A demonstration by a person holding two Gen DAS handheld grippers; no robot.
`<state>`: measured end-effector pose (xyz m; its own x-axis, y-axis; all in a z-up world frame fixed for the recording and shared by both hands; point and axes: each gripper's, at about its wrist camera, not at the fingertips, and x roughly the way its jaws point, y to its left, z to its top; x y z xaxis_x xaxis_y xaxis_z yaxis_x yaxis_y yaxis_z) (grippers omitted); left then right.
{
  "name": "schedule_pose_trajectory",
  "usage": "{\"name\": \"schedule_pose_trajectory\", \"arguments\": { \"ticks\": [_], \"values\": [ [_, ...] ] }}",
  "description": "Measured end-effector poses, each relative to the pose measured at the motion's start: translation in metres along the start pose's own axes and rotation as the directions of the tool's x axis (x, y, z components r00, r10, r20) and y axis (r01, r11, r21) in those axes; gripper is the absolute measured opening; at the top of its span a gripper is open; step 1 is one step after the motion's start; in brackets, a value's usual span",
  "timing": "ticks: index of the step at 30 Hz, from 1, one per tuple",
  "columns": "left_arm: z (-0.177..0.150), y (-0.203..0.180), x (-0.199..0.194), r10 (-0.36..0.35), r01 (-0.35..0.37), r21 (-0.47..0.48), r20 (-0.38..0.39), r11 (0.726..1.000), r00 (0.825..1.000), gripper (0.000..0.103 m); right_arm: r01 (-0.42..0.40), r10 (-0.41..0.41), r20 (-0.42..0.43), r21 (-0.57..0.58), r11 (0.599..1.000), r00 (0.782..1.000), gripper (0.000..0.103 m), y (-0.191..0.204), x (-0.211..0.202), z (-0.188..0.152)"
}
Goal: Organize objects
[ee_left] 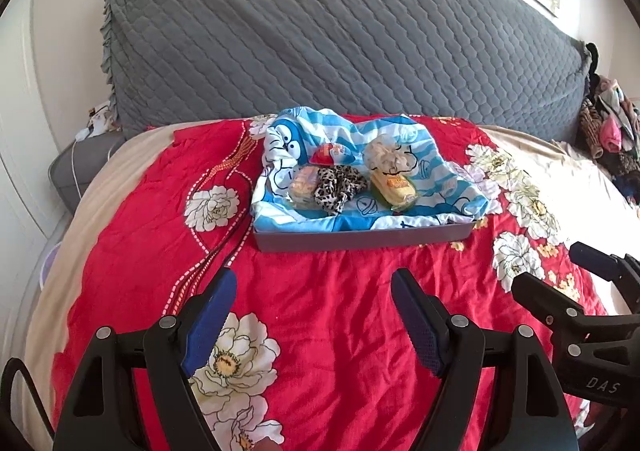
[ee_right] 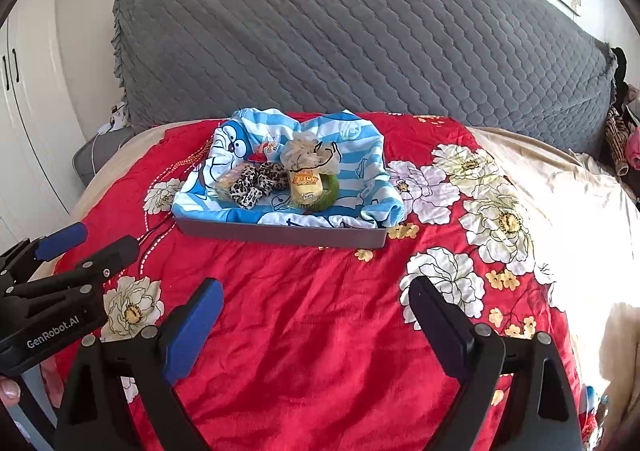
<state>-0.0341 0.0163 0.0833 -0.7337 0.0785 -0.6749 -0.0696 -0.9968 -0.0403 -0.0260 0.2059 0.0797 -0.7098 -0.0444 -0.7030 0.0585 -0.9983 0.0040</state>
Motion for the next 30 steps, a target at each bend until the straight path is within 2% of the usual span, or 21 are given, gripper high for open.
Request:
{"name": "schedule_pose_trajectory", "arguments": {
  "ticks": [16, 30],
  "values": [
    [-0.026, -0.002, 0.018, -0.009, 0.009, 0.011, -0.008, 1.0, 1.0, 0.081, -0.027, 0.028, 0.026, -0.012, 1.0, 0.999, 0.099, 0.007, 0.012, -0.023],
    [-0.049, -0.002, 0.048, 0.003, -0.002, 0.024, -0.035, 1.0, 0.999, 0.081, -0.018, 0.02, -0.052, 0.024, 1.0, 0.998, 0.101, 0.001, 0.058, -0.056]
  ]
}}
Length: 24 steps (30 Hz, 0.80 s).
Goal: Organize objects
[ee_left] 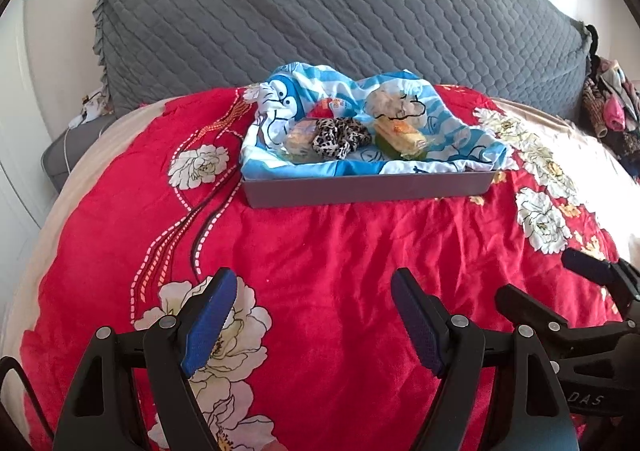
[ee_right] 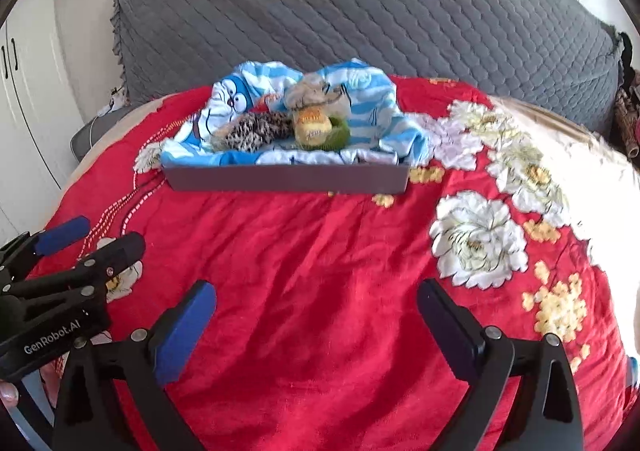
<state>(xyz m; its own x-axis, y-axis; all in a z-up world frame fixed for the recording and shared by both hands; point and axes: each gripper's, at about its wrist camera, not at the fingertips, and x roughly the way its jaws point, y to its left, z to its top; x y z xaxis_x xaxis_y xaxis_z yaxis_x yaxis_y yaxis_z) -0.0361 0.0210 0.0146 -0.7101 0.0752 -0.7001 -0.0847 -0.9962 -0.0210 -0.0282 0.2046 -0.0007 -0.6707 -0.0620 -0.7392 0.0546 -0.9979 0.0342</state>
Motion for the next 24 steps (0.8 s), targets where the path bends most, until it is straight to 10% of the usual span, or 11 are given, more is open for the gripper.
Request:
{"name": "schedule_pose_trajectory", "arguments": {
  "ticks": [24],
  "values": [
    [-0.013, 0.001, 0.024, -0.017, 0.017, 0.001, -0.015, 1.0, 1.0, 0.081, 0.017, -0.017, -0.02, -0.012, 1.0, 1.0, 0.101, 0.002, 0.02, -0.011]
  ]
}}
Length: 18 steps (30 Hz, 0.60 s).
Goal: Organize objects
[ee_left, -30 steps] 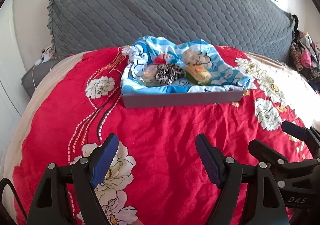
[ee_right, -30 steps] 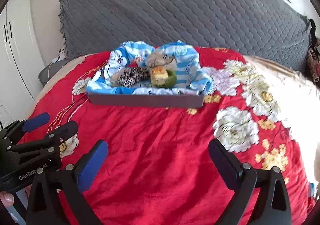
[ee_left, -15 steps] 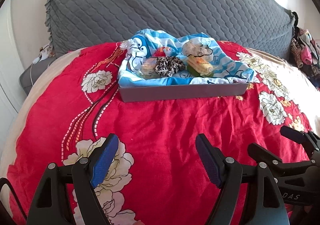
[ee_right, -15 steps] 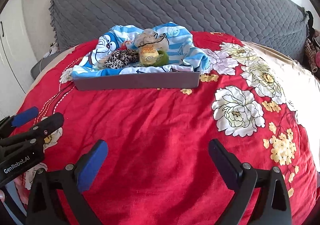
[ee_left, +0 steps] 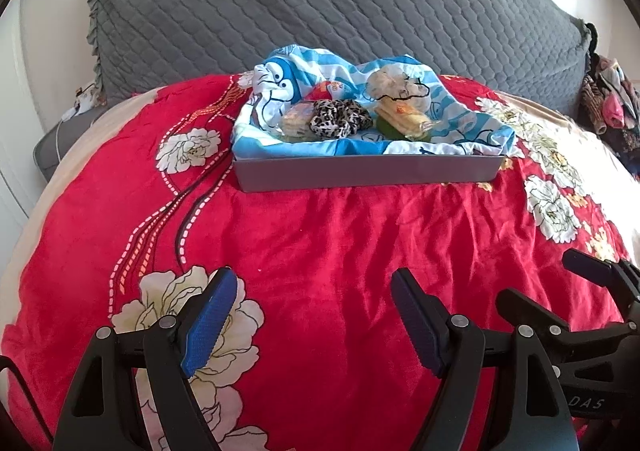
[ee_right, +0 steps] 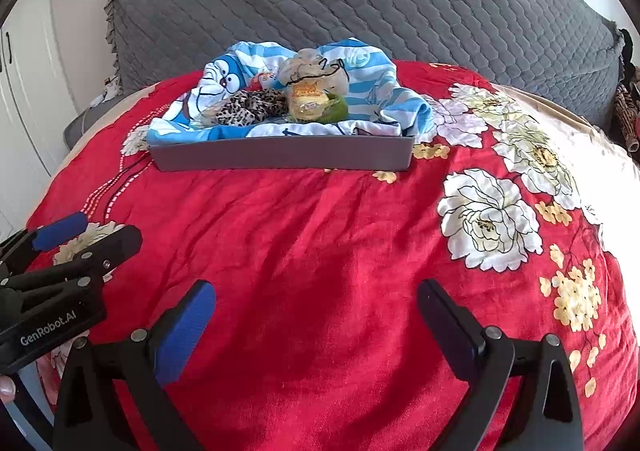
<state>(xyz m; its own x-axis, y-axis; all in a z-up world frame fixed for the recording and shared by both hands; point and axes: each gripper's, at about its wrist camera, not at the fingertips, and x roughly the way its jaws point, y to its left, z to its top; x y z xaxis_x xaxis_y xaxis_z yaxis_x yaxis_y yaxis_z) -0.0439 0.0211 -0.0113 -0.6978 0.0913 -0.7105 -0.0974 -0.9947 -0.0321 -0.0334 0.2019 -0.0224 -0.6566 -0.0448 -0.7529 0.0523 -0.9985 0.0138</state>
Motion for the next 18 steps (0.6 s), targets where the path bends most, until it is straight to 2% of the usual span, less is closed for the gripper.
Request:
{"name": "schedule_pose_trajectory", "arguments": {
  "ticks": [18],
  "values": [
    [-0.0015, 0.0018, 0.0045, 0.005, -0.005, 0.004, 0.016, 1.0, 1.0, 0.081, 0.017, -0.017, -0.001, -0.003, 1.0, 1.0, 0.101, -0.0026, 0.0081, -0.0003]
  ]
}}
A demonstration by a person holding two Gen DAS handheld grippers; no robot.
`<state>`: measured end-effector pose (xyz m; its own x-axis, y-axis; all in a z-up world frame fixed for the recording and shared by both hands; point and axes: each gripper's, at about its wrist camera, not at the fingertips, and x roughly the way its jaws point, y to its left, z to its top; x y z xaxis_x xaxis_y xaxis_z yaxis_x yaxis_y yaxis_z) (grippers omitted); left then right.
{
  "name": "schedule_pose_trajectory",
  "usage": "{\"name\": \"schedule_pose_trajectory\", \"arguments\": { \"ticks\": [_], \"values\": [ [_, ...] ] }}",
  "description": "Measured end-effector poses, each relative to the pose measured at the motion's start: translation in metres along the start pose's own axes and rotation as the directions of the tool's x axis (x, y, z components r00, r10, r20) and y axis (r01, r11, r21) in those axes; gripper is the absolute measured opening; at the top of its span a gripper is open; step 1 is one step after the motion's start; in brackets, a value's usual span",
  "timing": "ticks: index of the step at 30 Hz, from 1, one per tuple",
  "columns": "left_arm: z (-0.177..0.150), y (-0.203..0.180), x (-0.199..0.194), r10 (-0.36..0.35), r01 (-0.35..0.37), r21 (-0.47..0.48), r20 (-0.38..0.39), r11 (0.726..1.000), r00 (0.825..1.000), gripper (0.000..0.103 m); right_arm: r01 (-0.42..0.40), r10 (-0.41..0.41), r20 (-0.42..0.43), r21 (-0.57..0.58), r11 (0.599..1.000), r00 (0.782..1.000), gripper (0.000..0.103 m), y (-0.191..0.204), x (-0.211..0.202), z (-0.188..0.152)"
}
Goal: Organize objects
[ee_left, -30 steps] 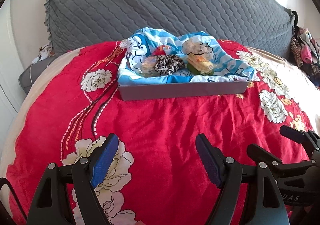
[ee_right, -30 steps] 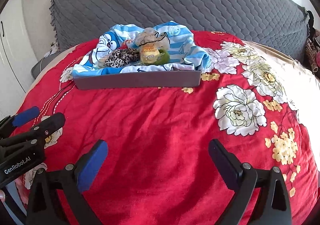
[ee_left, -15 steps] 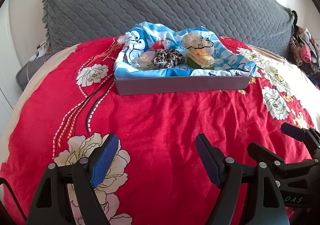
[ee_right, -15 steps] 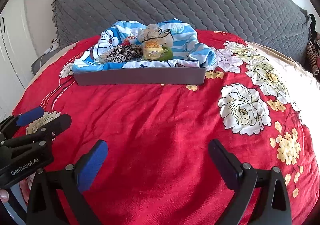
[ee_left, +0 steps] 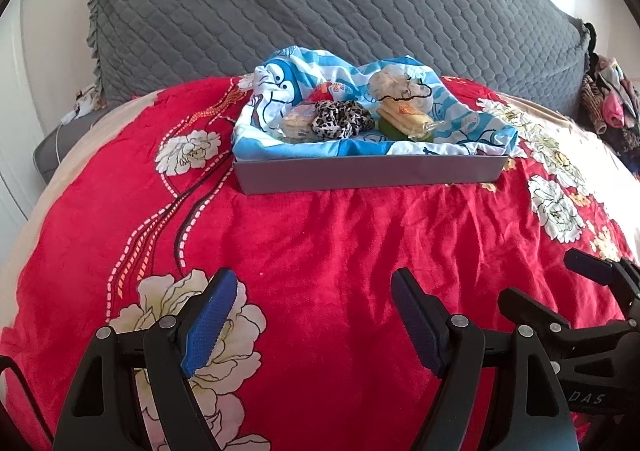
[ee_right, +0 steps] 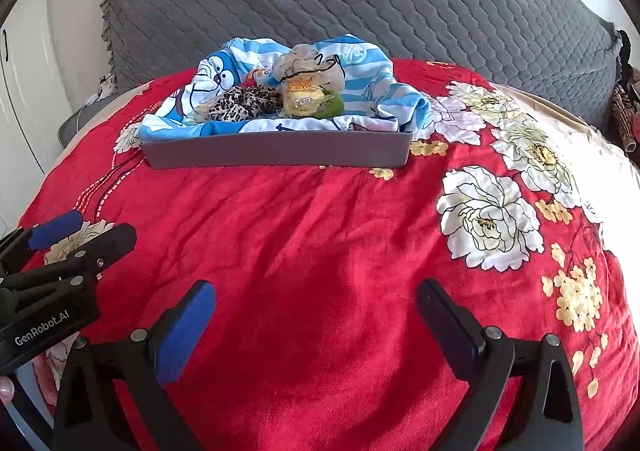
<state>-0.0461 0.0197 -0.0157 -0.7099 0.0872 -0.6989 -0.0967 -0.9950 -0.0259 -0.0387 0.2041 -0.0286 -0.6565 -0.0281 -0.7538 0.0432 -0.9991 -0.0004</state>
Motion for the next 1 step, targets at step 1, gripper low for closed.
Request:
{"name": "schedule_pose_trajectory", "arguments": {
  "ticks": [1],
  "values": [
    [0.0002, -0.0002, 0.0004, -0.003, 0.003, 0.001, -0.004, 1.0, 1.0, 0.081, 0.001, -0.001, 0.0, 0.001, 1.0, 1.0, 0.101, -0.0003, -0.0002, 0.0001]
  ]
}}
